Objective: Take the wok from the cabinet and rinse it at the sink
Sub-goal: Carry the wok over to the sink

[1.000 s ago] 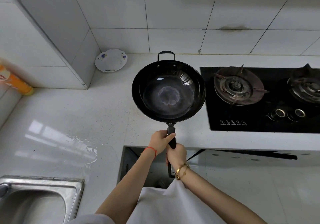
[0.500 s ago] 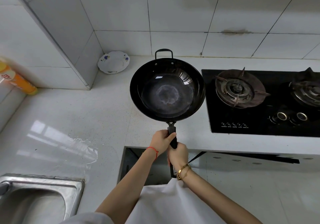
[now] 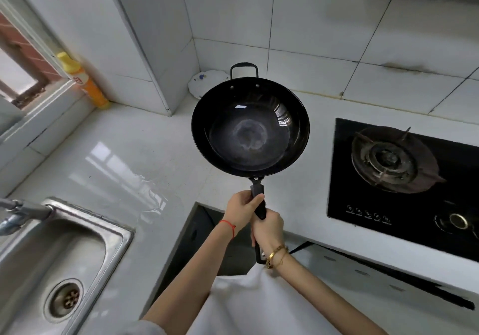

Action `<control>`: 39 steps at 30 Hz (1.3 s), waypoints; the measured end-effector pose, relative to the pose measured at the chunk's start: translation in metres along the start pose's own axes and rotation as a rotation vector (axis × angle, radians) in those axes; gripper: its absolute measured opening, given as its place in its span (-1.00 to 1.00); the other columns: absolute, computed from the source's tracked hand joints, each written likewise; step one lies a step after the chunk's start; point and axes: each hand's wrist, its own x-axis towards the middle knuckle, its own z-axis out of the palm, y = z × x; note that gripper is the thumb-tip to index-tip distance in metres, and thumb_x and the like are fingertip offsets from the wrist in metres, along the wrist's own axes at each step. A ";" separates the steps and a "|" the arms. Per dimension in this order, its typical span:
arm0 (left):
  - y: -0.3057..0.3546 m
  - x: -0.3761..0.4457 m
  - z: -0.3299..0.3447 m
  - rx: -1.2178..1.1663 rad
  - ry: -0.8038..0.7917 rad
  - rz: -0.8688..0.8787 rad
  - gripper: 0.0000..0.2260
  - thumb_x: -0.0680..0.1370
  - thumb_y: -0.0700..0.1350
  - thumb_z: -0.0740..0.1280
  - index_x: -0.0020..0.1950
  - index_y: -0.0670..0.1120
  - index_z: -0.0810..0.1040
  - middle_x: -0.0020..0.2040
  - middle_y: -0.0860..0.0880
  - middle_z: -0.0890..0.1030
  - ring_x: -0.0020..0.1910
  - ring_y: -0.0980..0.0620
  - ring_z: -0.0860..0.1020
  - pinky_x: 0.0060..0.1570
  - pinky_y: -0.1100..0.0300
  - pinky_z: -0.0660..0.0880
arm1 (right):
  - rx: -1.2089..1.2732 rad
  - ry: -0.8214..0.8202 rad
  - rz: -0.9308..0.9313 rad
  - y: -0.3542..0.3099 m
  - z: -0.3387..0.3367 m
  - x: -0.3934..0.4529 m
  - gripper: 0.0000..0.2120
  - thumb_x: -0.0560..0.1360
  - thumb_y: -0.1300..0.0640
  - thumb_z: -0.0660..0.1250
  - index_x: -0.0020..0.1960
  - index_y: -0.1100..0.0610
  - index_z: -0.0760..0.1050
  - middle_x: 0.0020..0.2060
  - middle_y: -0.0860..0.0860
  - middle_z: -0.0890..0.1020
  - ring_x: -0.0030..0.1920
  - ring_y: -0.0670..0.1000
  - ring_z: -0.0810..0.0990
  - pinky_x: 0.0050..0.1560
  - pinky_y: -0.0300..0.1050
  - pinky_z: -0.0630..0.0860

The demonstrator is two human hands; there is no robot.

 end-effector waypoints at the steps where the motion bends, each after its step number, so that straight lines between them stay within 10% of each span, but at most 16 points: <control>1: 0.000 -0.003 0.002 -0.024 0.026 -0.006 -0.73 0.59 0.01 0.30 0.11 -0.19 0.59 0.02 -0.15 0.68 0.05 -0.08 0.64 0.13 0.05 0.57 | -0.013 -0.023 -0.012 0.001 -0.004 -0.001 -0.75 0.56 0.15 0.29 -0.27 0.20 0.48 -0.53 0.03 0.49 -0.71 -0.13 0.41 -0.68 -0.34 0.29; 39: -0.119 -0.196 -0.005 -0.540 1.062 -0.228 -0.82 0.54 0.01 0.37 -0.10 -0.09 0.63 -0.13 -0.08 0.72 -0.07 -0.05 0.69 0.06 -0.05 0.61 | -0.500 -0.991 -0.335 0.055 0.050 -0.104 -0.74 0.57 0.14 0.27 -0.25 0.24 0.53 -0.52 0.09 0.52 -0.64 -0.04 0.46 -0.61 -0.21 0.42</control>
